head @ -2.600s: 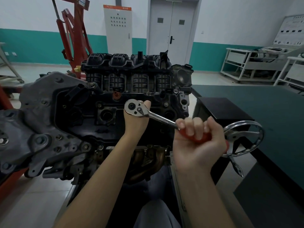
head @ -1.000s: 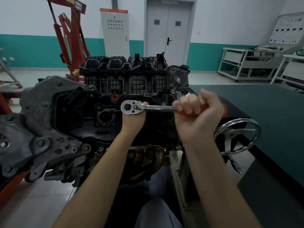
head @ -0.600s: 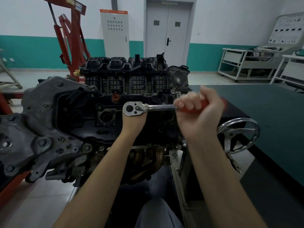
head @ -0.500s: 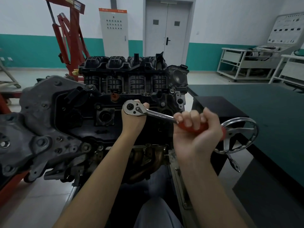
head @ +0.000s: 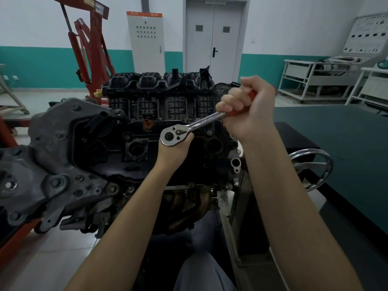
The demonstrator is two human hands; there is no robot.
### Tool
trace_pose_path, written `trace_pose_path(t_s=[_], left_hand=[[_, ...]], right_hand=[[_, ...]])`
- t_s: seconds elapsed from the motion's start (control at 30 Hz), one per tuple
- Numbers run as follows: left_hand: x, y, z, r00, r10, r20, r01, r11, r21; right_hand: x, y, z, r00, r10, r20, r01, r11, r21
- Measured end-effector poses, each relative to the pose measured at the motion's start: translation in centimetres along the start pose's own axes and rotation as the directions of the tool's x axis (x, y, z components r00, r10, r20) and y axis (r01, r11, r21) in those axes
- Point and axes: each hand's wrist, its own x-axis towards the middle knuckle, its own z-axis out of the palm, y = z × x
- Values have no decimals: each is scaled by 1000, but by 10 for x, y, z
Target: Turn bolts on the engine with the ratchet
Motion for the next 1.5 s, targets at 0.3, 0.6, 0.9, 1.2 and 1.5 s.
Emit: trace_pose_path(t_s=[0.3,0.6,0.9,1.2,1.5], left_hand=[[-1,-4,3,989,78,-123,-89,992,-87],[1,-7,-2,999,42,-17,-43,999,-30],[-2,-7,0,994,79,-71,-84,994,-70],[-1,-6,-3,993,114,5,-114,992,-53],[-2,-7,-4,998,57,1,-57,997,-43]], right_hand=[[-79,51,-33,954,-270,-131,294,927,232],[-4,-2,4,999,15,40,-11,997,-78],[-52,26,-26,978,-196,-68,203,971,129],[-47,23,-24,978,-205,-31,207,973,104],[-9,2,2,999,-7,42,9,999,-50]])
